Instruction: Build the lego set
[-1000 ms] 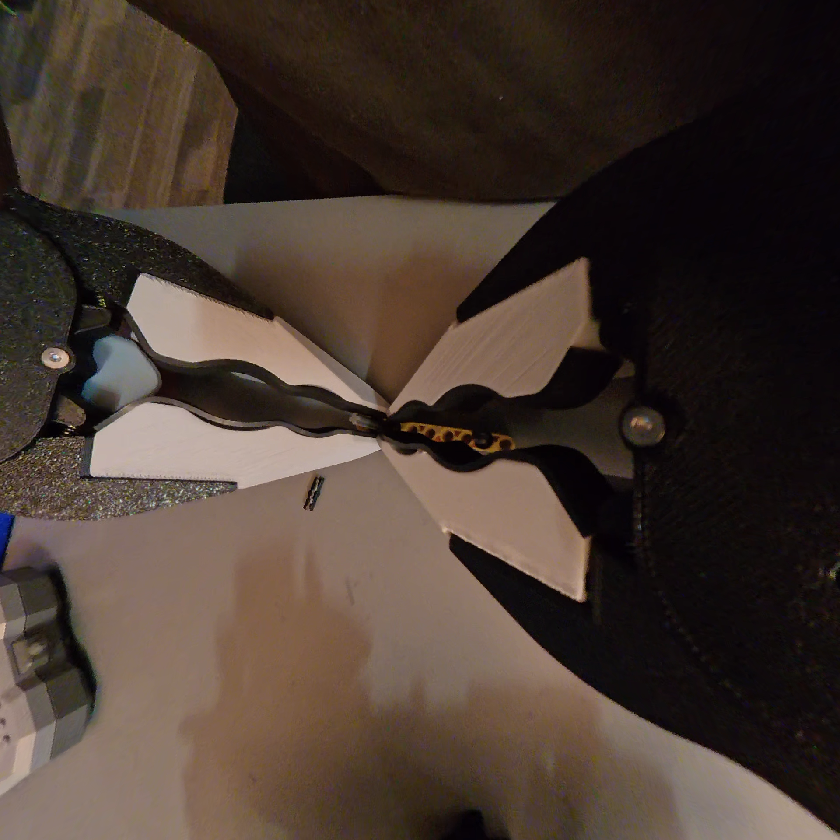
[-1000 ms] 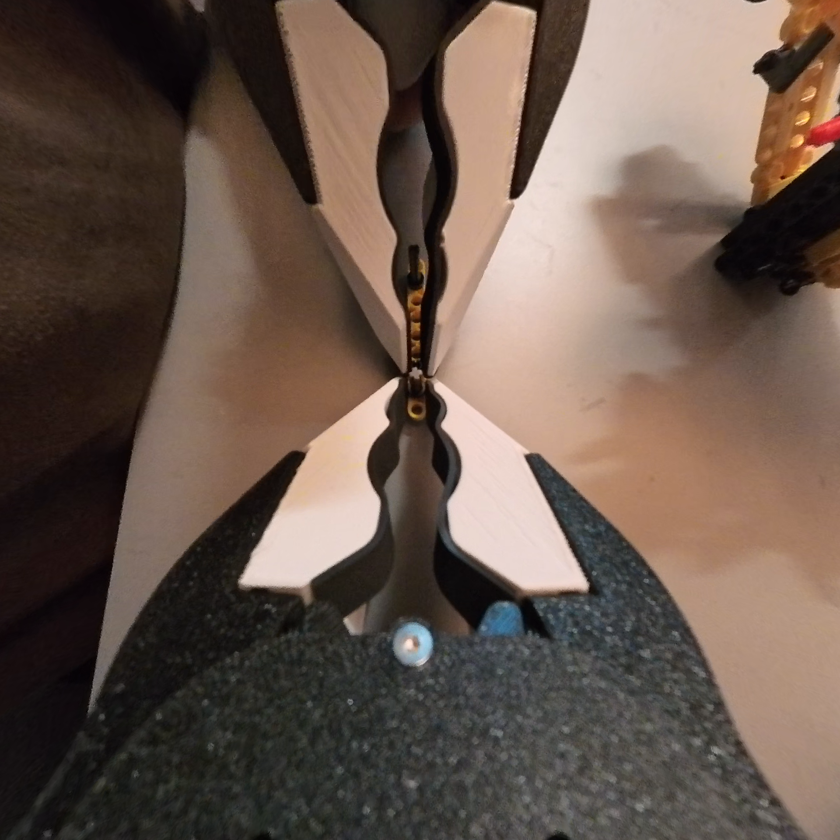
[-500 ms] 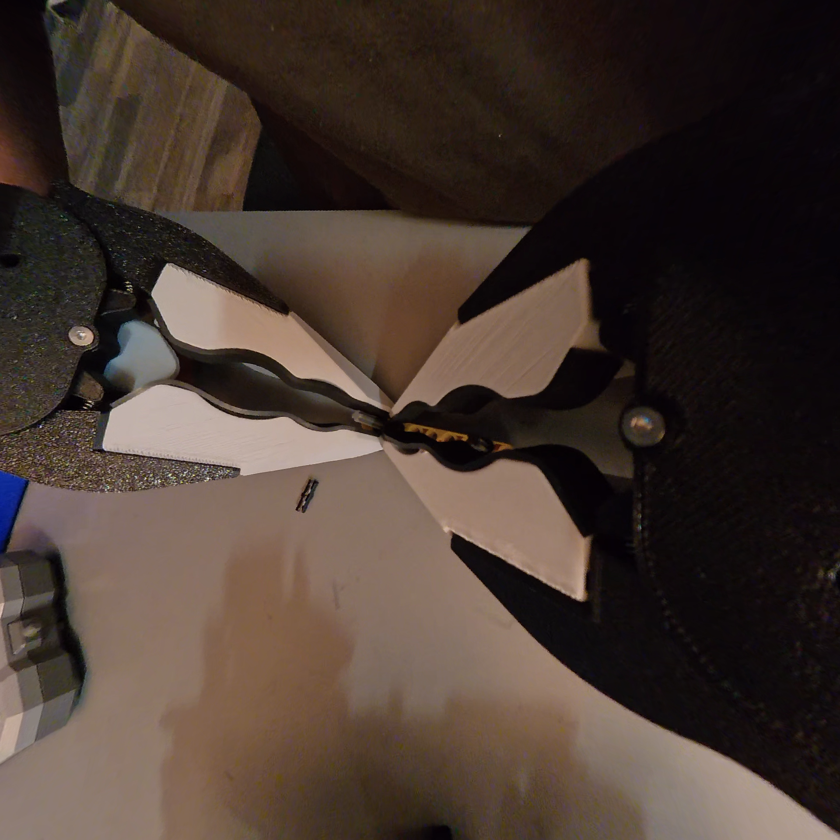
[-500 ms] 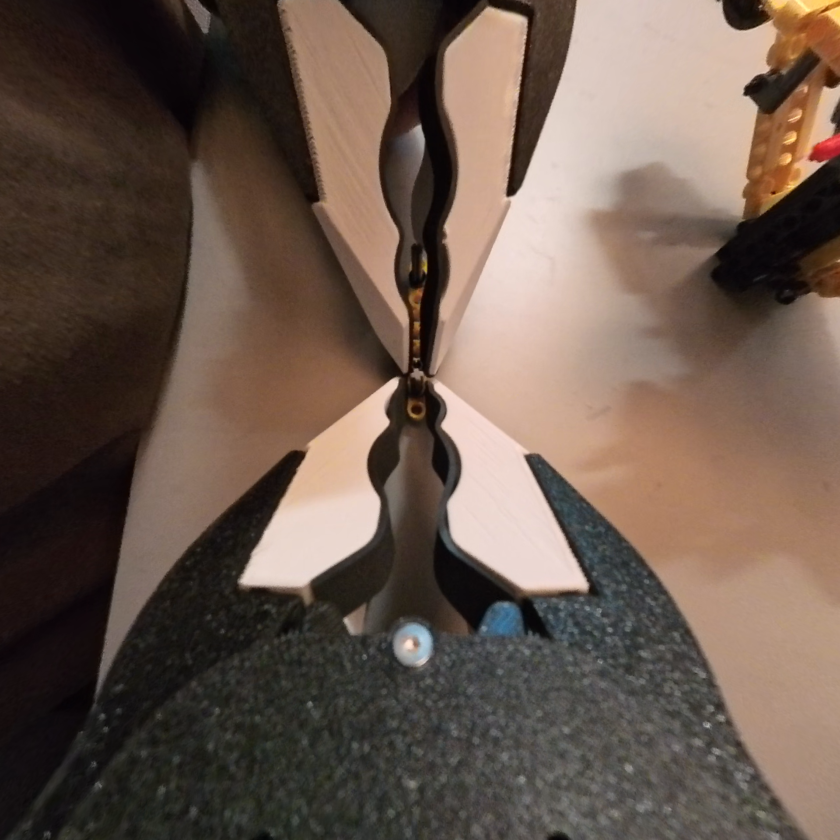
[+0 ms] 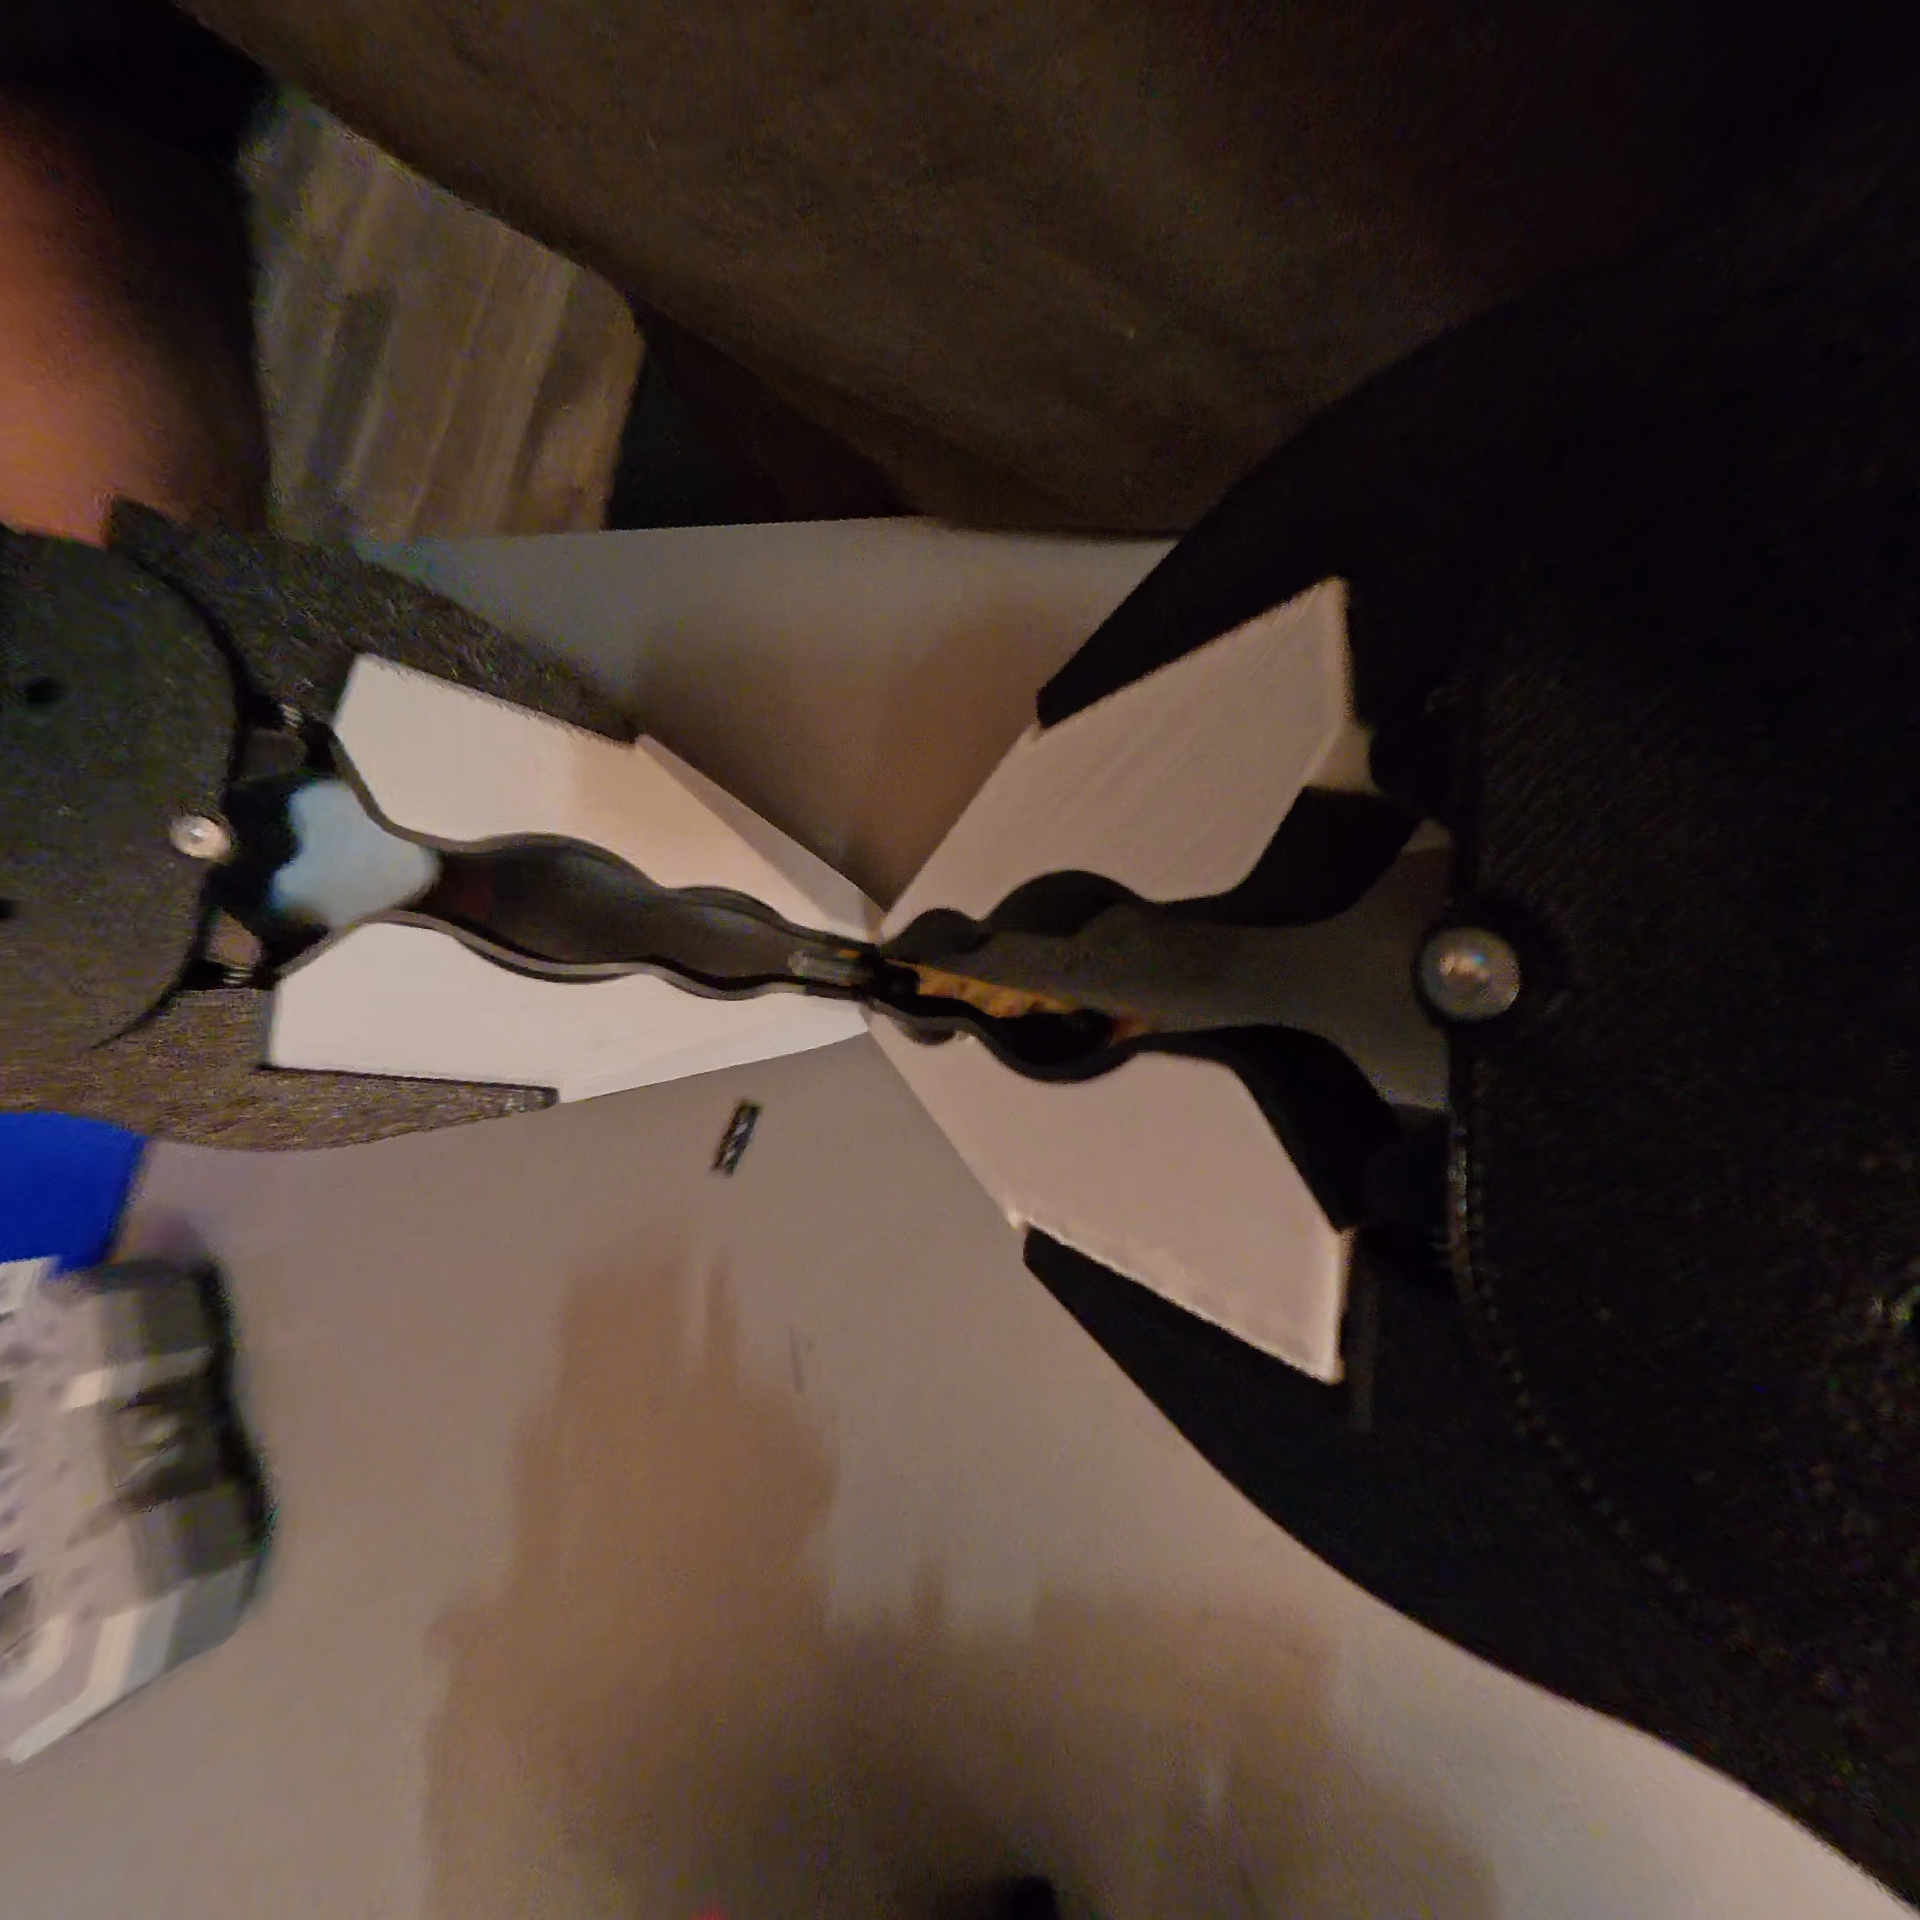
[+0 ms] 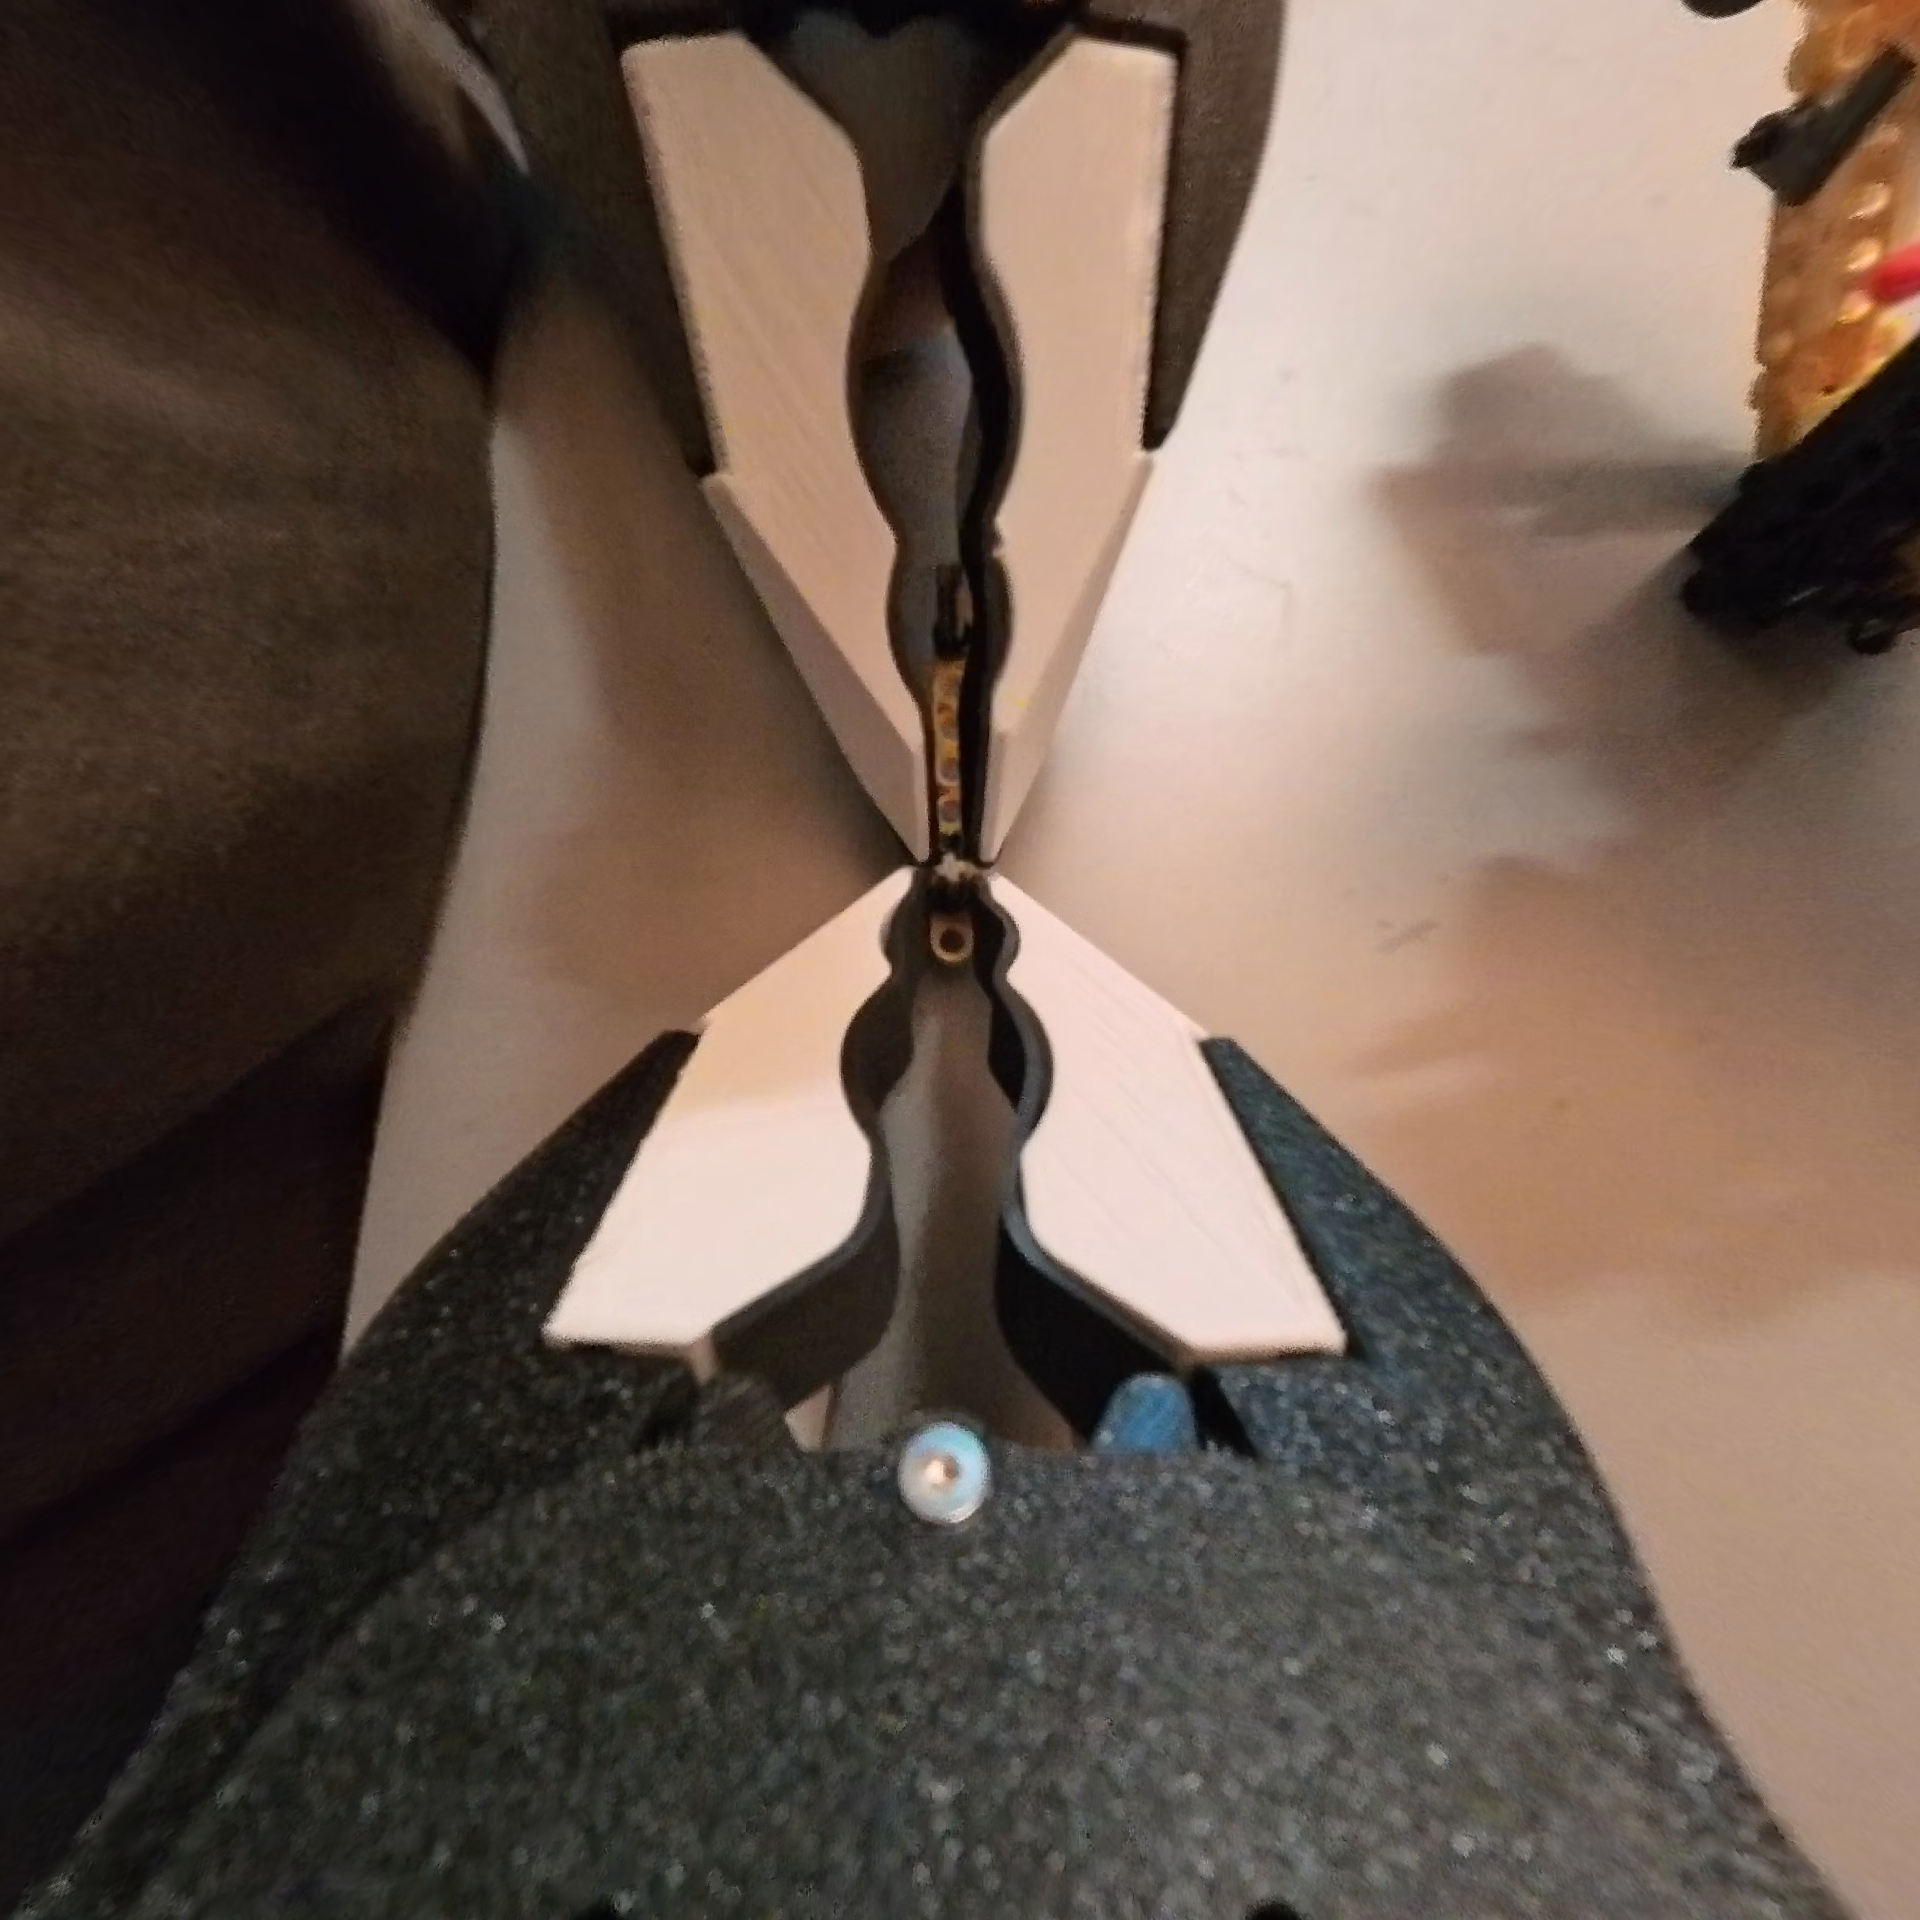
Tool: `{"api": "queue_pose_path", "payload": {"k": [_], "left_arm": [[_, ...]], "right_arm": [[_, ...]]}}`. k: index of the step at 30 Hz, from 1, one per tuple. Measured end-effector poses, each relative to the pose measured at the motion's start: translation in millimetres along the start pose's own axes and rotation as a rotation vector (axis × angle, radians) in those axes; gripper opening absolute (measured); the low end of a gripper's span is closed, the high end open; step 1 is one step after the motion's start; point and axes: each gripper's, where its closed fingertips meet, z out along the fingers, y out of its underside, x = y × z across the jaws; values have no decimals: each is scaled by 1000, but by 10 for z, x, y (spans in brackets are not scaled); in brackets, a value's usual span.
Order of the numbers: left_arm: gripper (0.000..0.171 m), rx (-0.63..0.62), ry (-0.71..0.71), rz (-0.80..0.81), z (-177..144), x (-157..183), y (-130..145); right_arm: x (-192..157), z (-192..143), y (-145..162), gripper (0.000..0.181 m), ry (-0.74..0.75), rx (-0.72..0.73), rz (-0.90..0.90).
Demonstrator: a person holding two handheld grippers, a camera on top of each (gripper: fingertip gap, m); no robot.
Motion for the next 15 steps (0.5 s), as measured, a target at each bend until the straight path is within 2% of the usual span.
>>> {"api": "queue_pose_path", "payload": {"k": [3,5,10,13,15], "left_arm": [[47,171,-40,-84,-220,-134,-223],[64,242,-96,-152,-370,-272,-305],[65,433,-137,-321,-581,-387,-456],[59,519,-37,-454,-566,-345,-494],[50,592,59,-519,-600,-290,-559]], "right_arm": [[136,-127,-89,7,17,96,113],[224,-230,-198,7,32,195,200],[344,-362,-461,6,36,428,405],[327,-424,-667,6,-20,598,516],[282,-420,-769,6,-61,677,574]]}}
